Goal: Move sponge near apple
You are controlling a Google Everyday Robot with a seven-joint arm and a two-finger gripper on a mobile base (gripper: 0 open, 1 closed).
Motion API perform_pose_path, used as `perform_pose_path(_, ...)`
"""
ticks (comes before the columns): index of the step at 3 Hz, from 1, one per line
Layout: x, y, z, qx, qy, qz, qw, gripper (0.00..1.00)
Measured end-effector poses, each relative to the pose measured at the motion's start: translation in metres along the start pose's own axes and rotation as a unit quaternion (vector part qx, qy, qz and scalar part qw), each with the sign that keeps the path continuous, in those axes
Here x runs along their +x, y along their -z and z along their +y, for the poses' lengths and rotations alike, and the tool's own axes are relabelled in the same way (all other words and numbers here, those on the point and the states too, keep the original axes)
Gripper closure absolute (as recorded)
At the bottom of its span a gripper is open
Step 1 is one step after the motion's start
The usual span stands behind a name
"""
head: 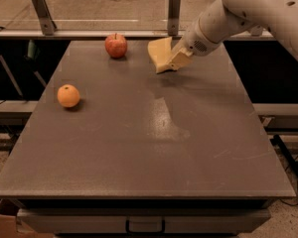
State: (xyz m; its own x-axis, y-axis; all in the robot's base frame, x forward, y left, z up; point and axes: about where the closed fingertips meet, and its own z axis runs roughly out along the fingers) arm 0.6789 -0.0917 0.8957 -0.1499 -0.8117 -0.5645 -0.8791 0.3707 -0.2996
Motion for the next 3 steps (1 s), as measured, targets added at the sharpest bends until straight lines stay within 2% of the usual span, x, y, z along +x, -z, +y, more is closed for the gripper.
perform_pose_path(1,-0.007,-0.025,-0.023,0.012,-0.016,-0.001,0.9998,1.00)
perform_pose_path(2,-0.015,-0.048,-0.048,0.019,-0.044,-0.007,0.9988,0.87)
perform_pose_path(3,-0.026,-0.070,-0.061,0.018,-0.064,-0.011,0.9977,0.68)
